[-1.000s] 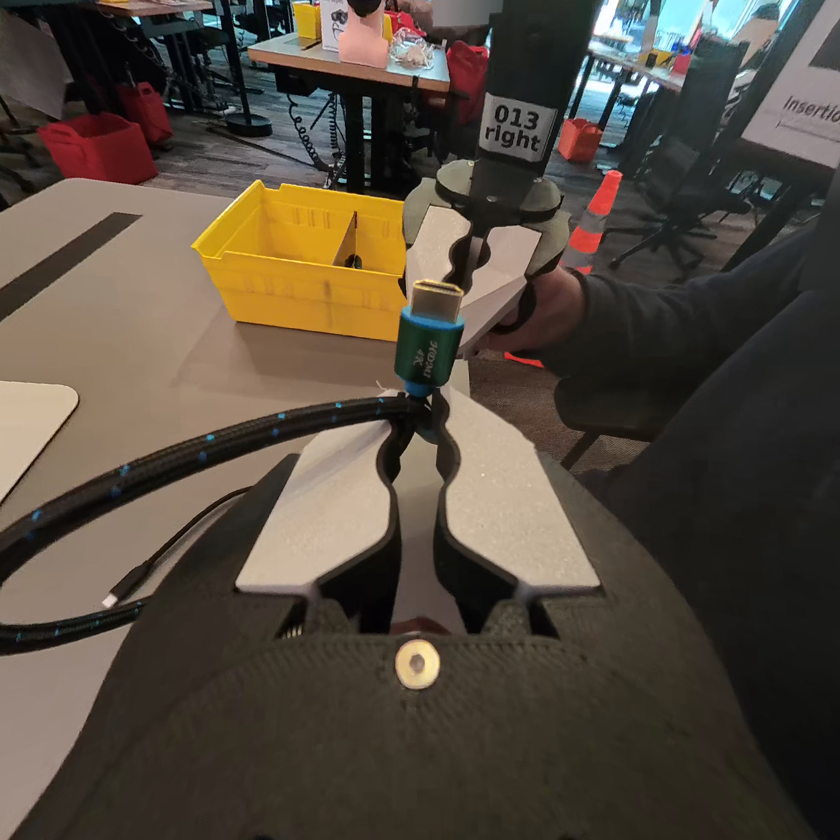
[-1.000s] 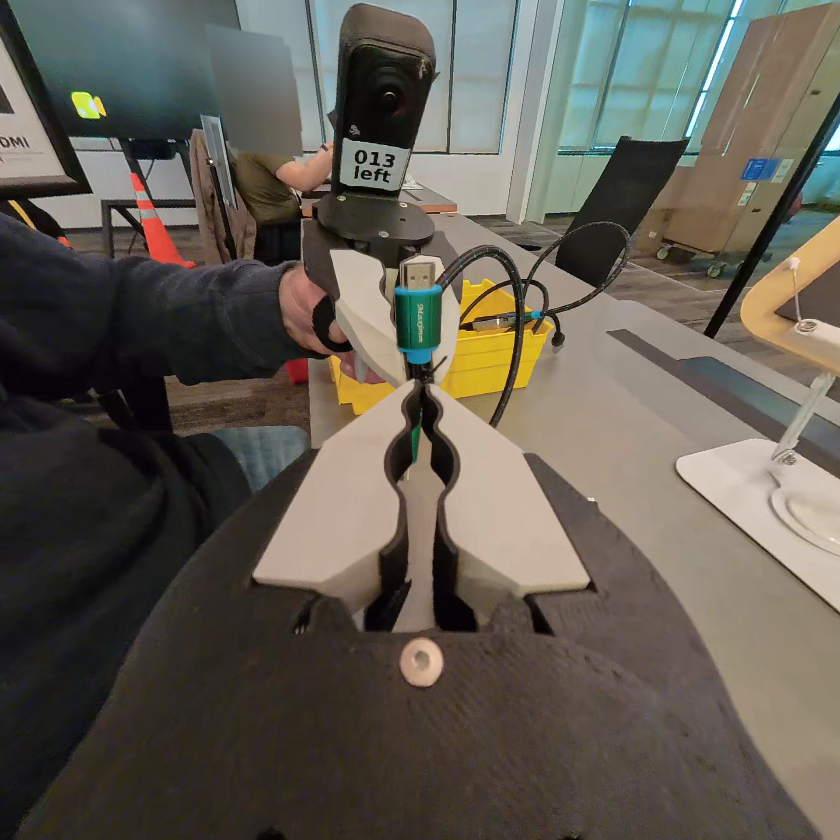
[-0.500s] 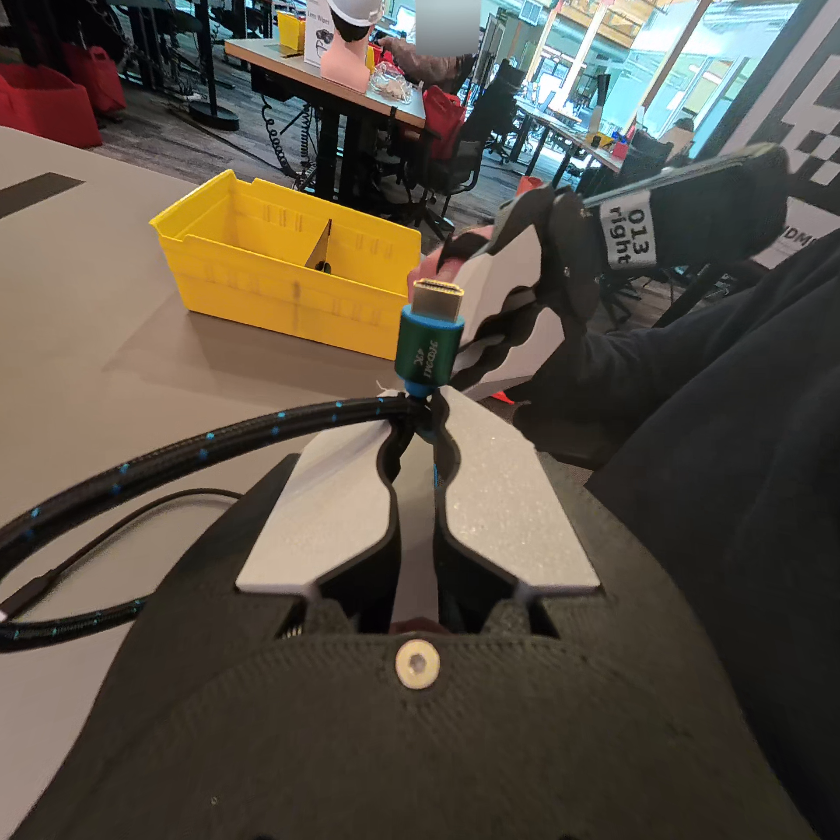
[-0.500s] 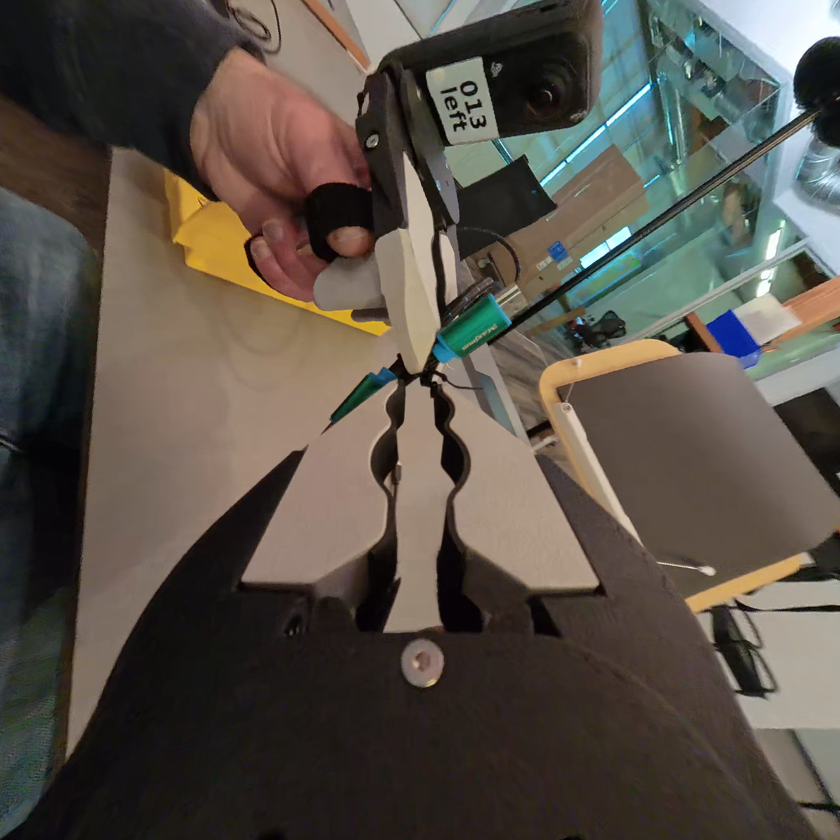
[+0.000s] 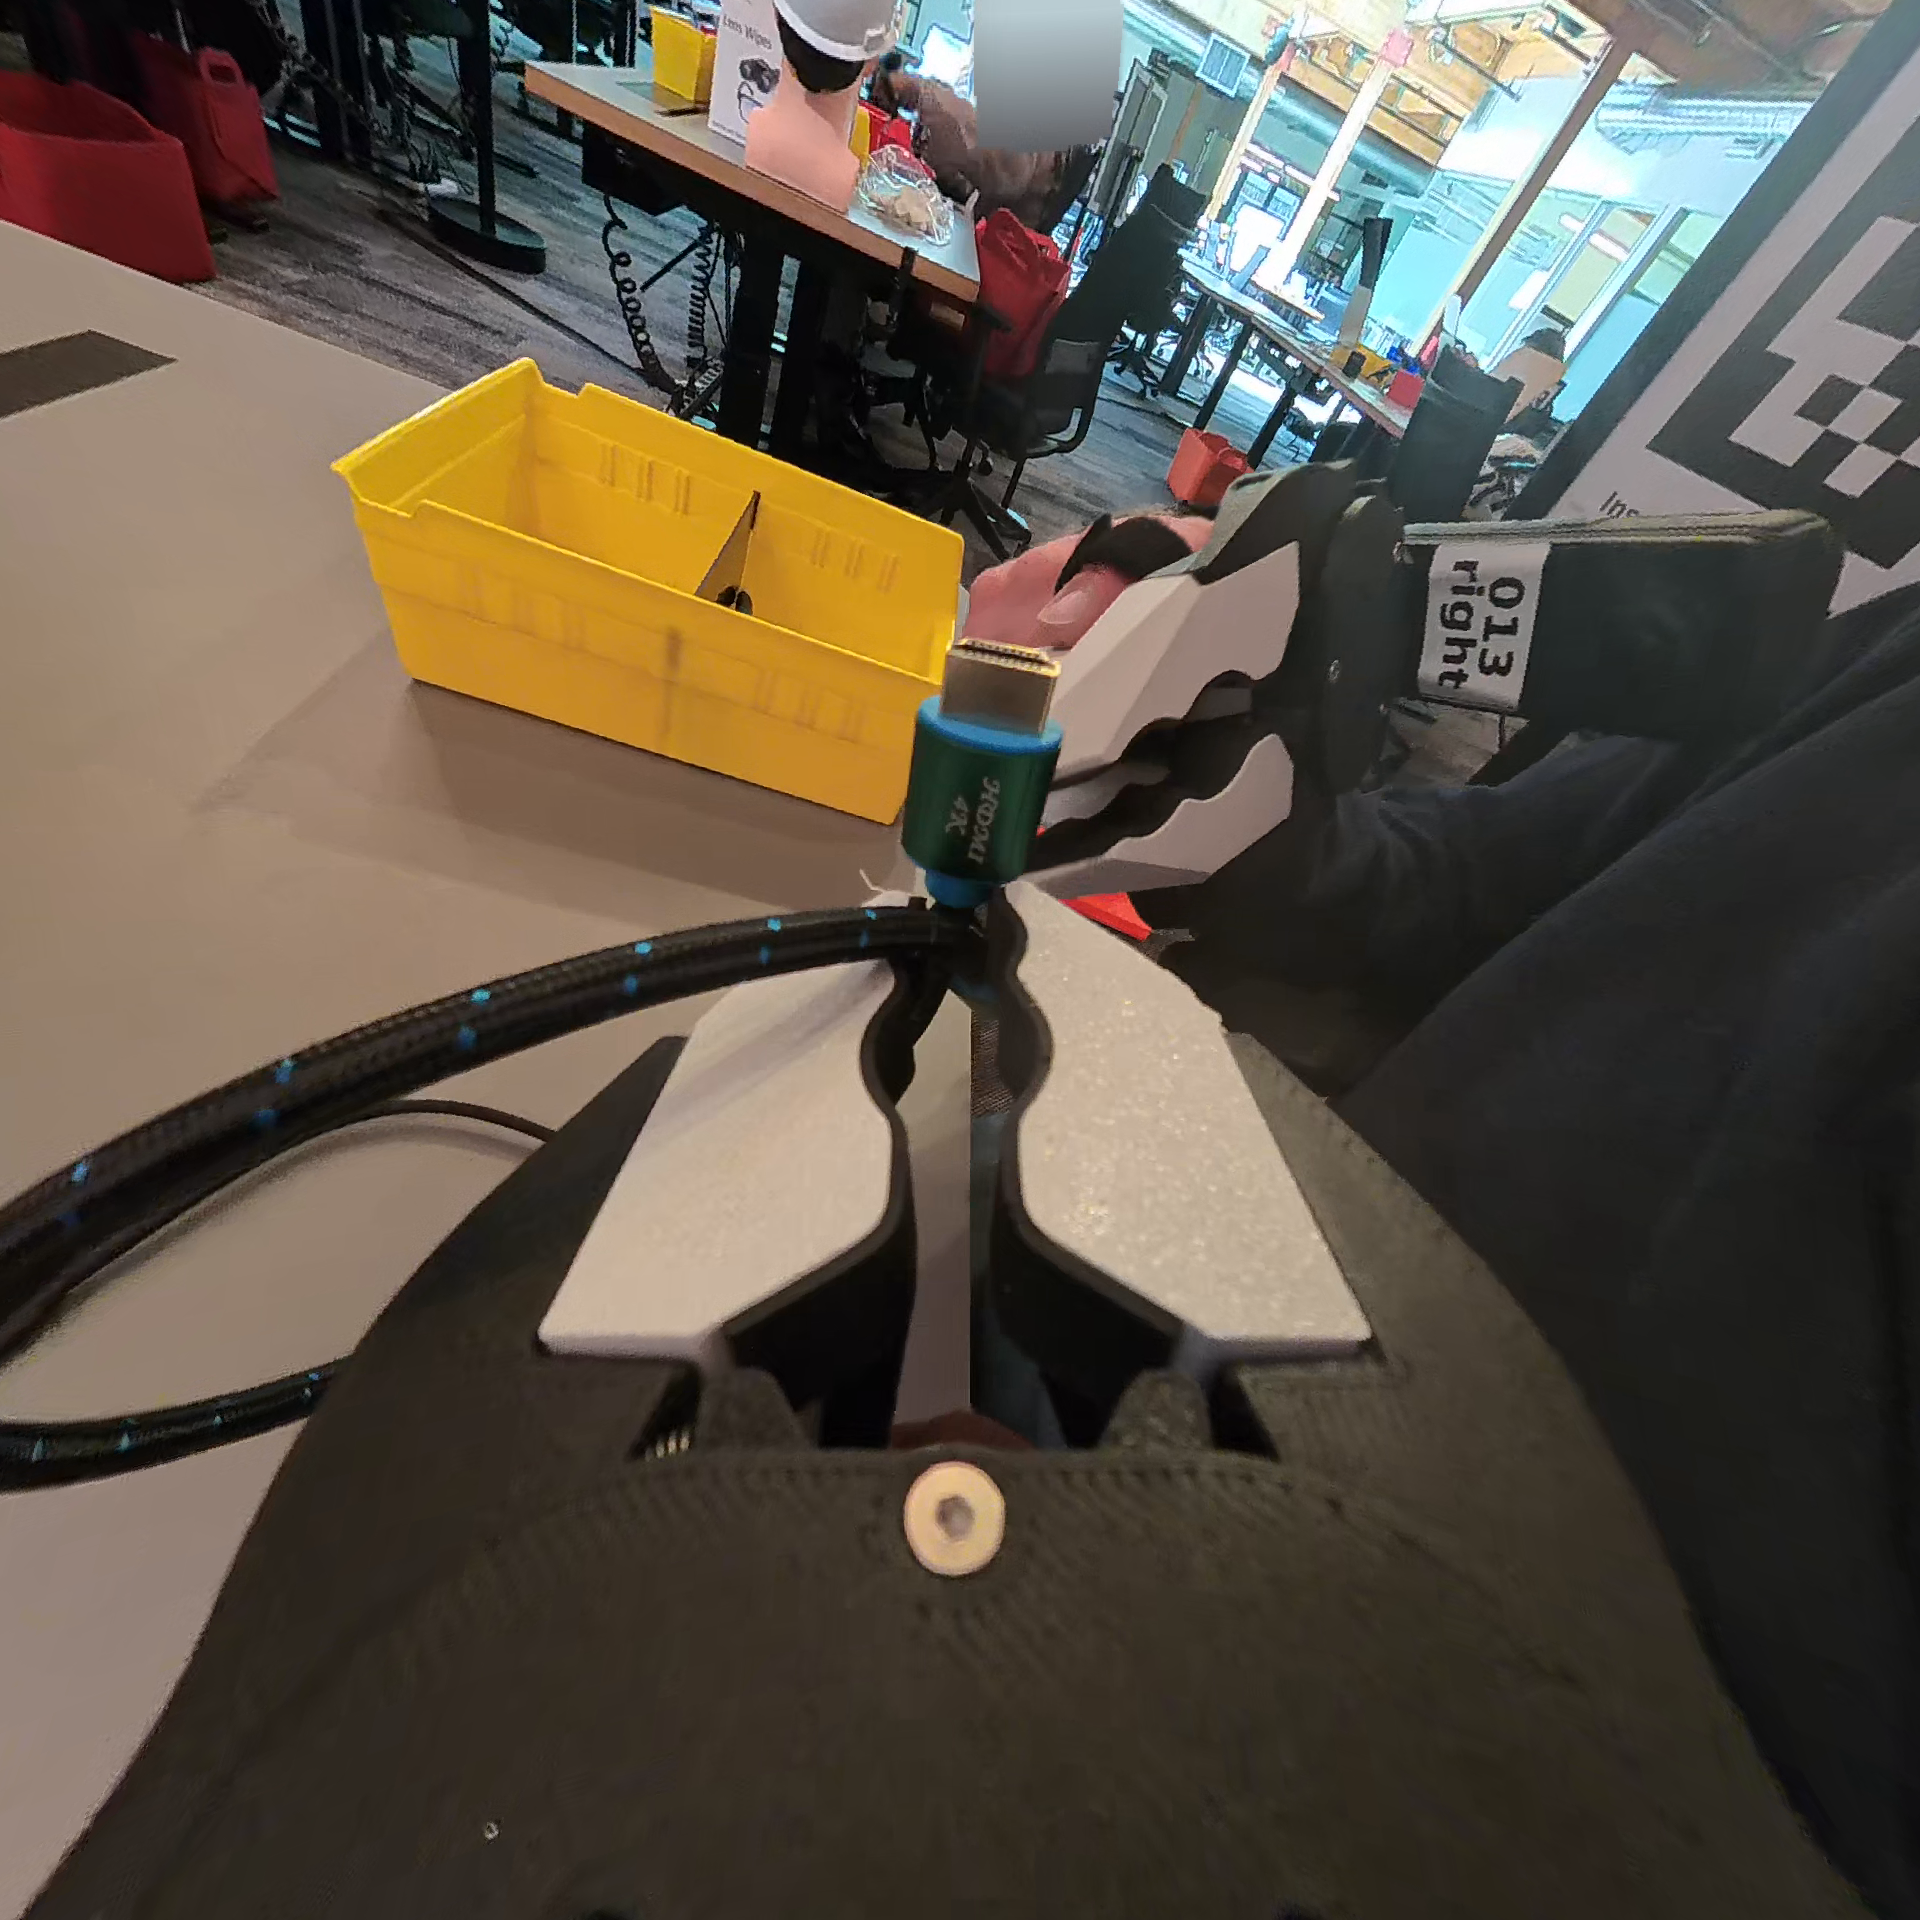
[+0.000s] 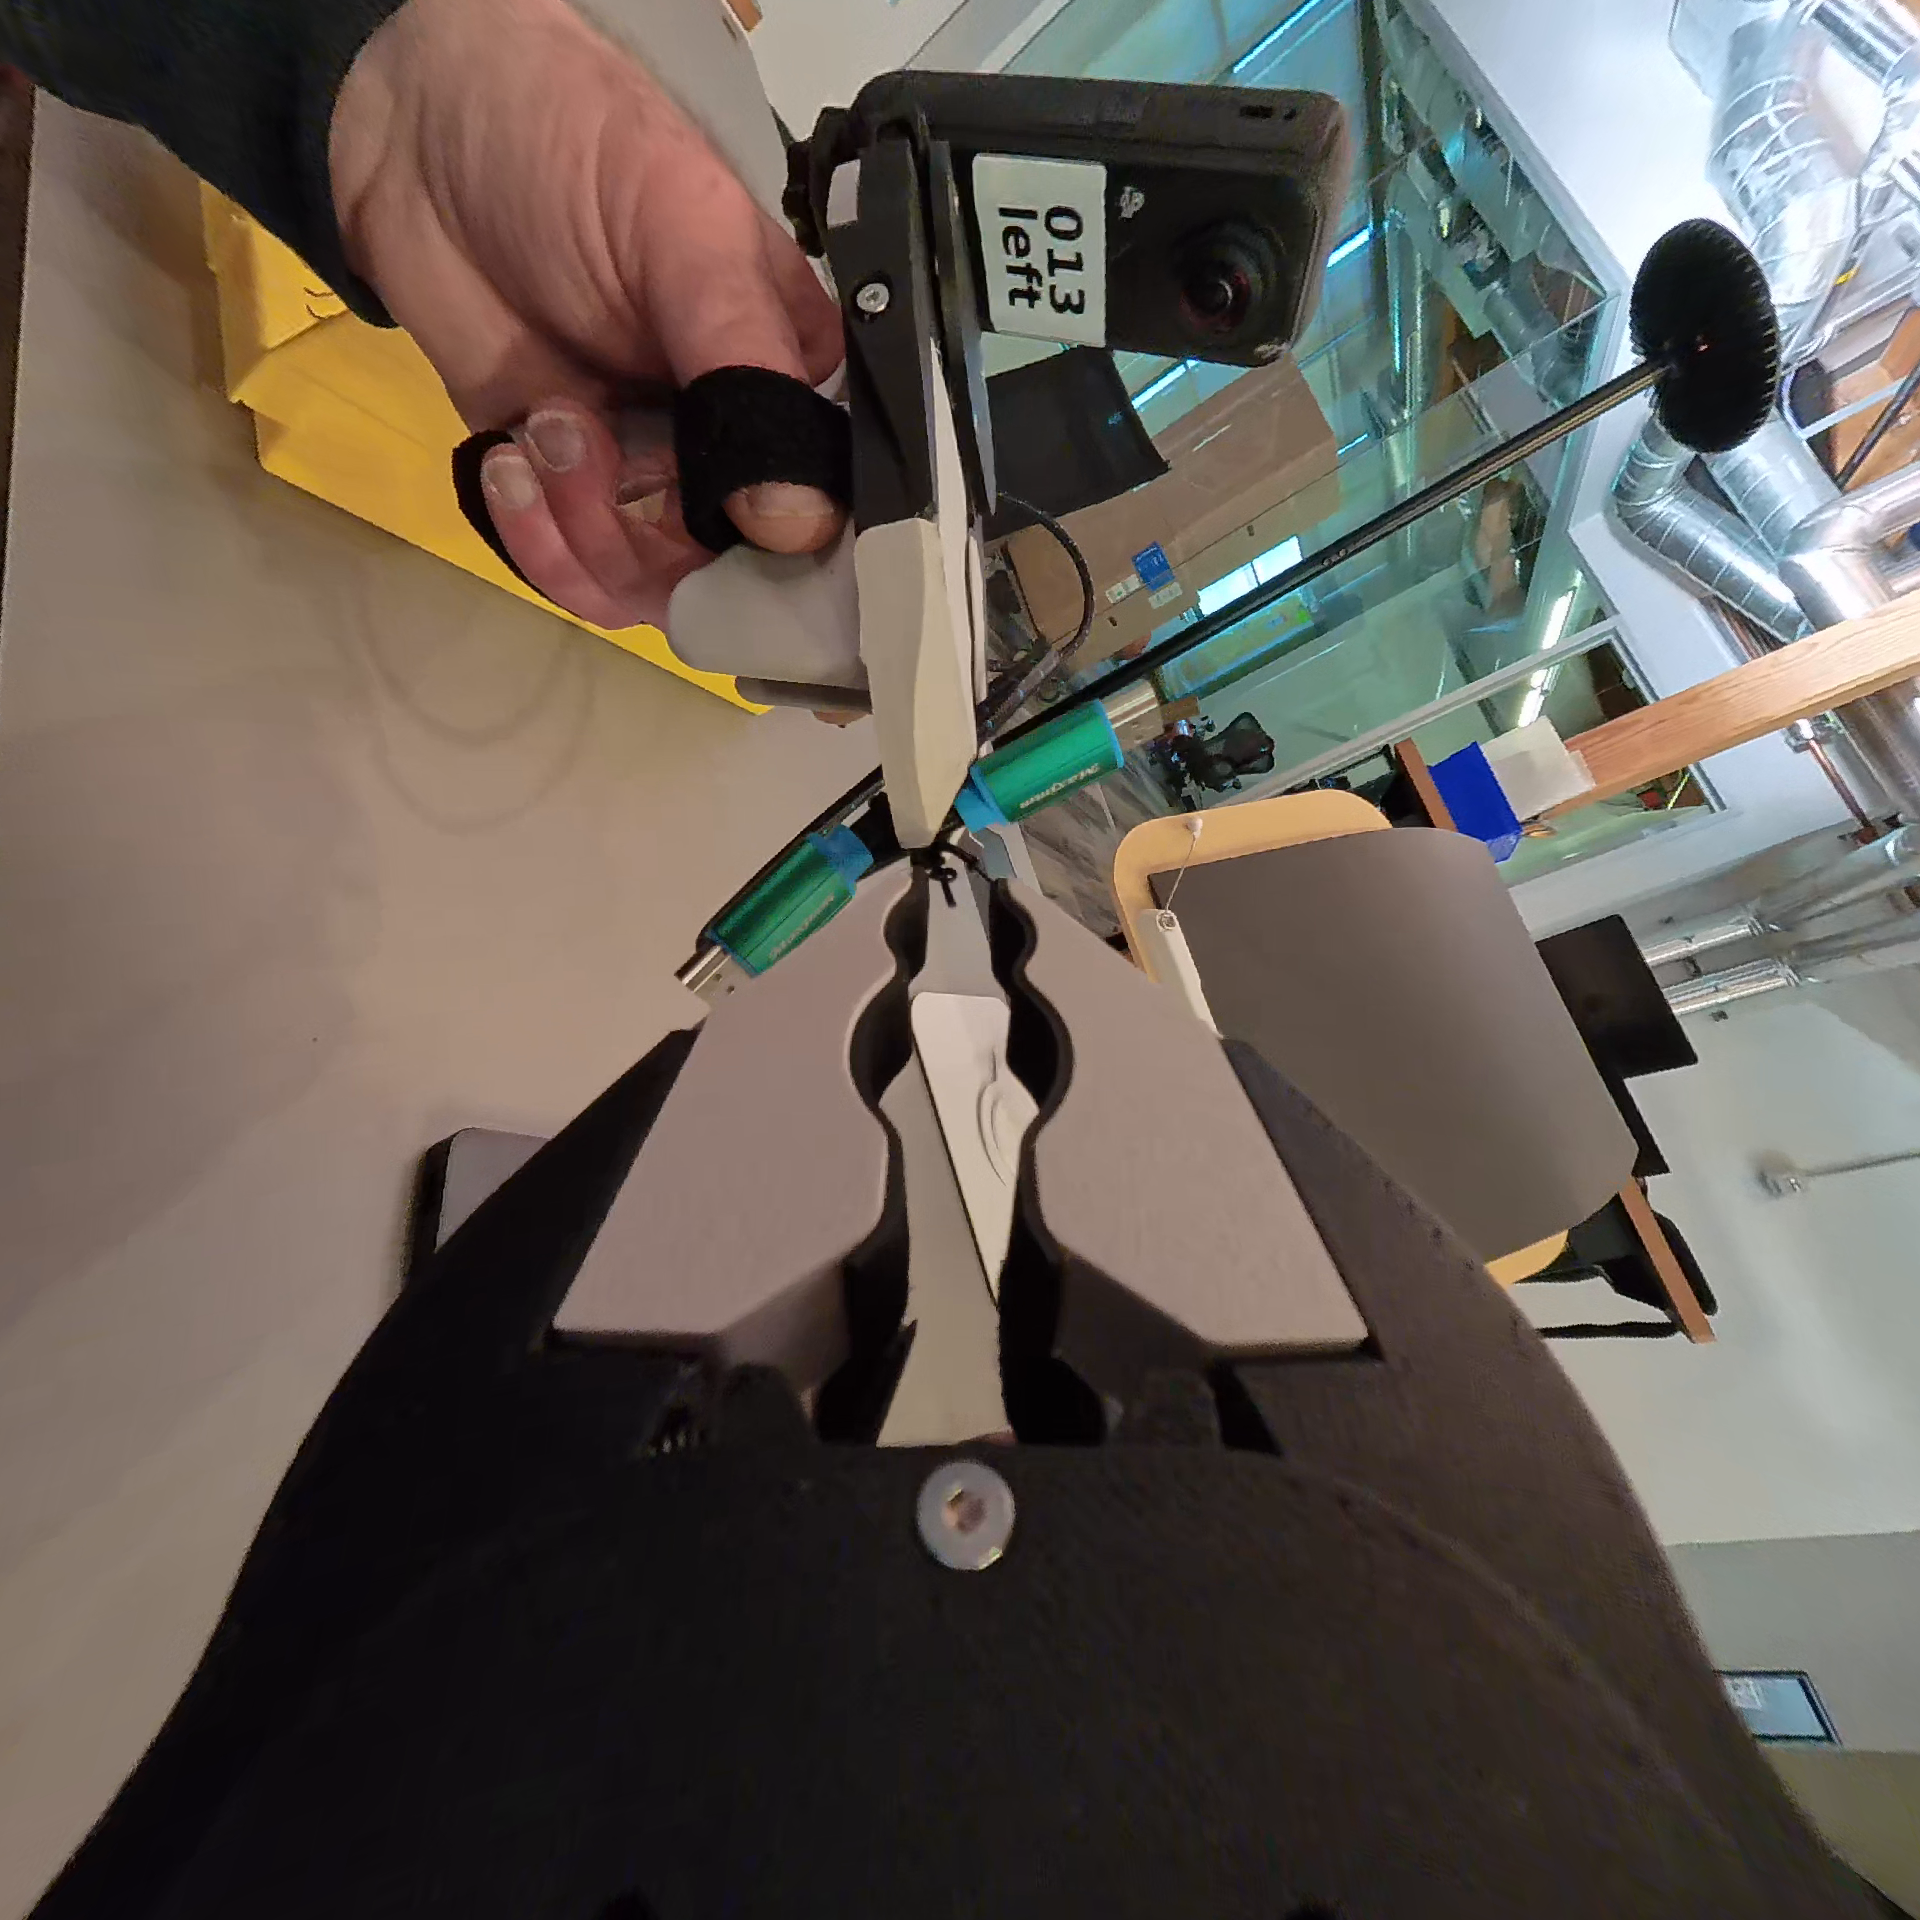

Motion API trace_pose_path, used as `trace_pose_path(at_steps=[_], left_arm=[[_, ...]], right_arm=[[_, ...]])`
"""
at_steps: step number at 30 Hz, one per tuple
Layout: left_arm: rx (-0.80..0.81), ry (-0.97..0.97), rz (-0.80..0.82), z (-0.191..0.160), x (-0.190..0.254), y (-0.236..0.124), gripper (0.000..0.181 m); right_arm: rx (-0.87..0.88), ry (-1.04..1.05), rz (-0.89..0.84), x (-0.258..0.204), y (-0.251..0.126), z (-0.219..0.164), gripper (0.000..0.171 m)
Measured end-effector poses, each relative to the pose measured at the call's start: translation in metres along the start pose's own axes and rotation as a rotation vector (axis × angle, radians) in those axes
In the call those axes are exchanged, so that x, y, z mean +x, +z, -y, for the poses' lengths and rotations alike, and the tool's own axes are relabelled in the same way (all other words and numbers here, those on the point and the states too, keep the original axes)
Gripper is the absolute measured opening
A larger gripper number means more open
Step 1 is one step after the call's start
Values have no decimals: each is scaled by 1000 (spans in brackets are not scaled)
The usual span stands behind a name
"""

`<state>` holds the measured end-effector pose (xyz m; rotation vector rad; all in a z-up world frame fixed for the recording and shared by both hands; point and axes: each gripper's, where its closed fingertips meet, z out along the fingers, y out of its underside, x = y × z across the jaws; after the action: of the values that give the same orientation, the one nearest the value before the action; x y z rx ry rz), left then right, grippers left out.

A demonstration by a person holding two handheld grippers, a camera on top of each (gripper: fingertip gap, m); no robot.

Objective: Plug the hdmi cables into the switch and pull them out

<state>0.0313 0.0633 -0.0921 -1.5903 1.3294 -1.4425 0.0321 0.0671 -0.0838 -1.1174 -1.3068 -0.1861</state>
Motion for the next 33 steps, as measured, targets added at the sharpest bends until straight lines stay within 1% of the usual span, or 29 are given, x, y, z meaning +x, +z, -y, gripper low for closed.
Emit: trace_pose_path(at_steps=[5, 9, 16, 27, 33], left_arm=[[-3, -48, -1, -1, -3, 0, 10], [-21, -65, -8, -5, -2, 3, 10], [-23, -74, -12, -6, -2, 4, 10], [-23, -84, -22, -5, -1, 5, 10], [-26, -93, -26, -7, -1, 6, 10]], right_arm=[[17, -30, 16, -5, -2, 1, 8], [-9, -75, 21, -9, 2, -1, 6], [-23, -91, 22, -10, 5, -4, 0], [-21, -97, 35, -13, 5, -5, 6], [-33, -111, 27, -13, 6, -7, 2]])
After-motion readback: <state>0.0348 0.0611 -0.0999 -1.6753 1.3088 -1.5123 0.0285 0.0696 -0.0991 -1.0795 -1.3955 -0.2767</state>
